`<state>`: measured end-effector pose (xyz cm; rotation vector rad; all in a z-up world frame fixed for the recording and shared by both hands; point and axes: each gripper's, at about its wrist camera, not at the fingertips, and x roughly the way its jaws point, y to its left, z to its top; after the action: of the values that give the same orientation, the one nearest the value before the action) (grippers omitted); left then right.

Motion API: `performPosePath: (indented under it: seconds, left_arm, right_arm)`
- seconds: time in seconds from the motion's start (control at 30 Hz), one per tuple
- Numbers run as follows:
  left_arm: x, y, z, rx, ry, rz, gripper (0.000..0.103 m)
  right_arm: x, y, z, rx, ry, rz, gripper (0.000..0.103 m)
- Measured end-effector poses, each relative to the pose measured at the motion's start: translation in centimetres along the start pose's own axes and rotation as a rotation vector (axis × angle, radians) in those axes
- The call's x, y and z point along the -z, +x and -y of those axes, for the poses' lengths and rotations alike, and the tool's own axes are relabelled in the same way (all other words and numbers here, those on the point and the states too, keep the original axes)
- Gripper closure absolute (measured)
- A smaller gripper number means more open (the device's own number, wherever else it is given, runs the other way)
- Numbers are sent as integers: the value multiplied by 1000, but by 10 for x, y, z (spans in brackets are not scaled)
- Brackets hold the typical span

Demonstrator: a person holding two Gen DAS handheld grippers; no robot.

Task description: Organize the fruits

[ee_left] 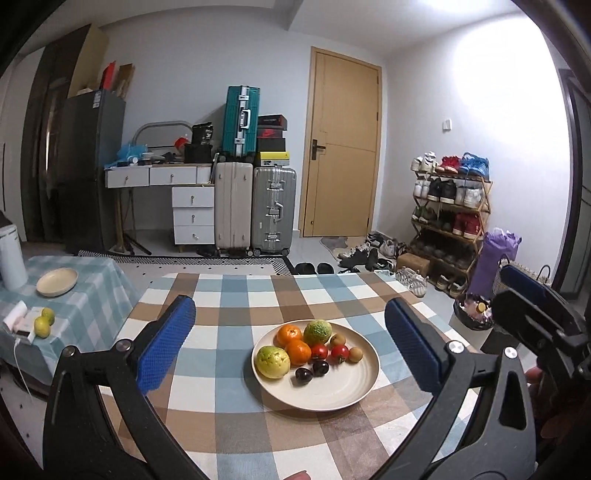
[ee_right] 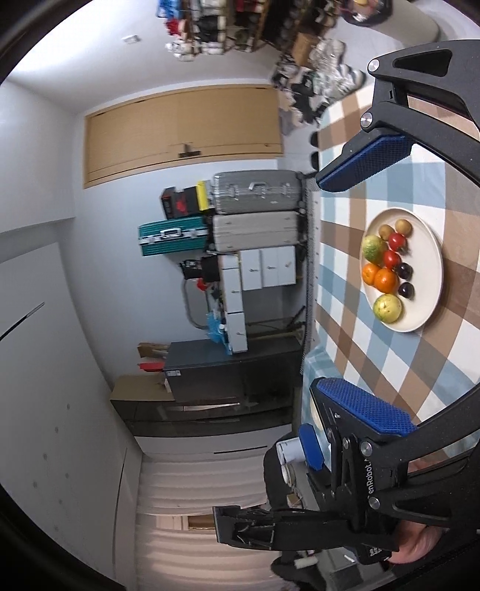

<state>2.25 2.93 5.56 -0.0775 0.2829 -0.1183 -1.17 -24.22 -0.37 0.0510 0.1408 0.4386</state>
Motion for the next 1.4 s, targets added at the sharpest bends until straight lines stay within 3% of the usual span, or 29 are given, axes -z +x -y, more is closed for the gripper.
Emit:
performPosePath:
  seconds: [0.33, 0.6, 0.9, 1.4]
  left_arm:
    - [19, -19, -26, -57, -45, 65, 1]
    - [53, 0, -35, -76, -25, 74, 1]
    - [87, 40, -37, -76, -8, 14, 1]
    - [113, 69, -29, -68, 25, -24, 1]
  right_arm:
    - [12, -19, -12, 42, -78, 90, 0]
    - [34, -14, -3, 102, -87, 97, 0]
    - [64, 10, 11, 162, -89, 39, 0]
    - [90, 33, 14, 141, -89, -27, 0]
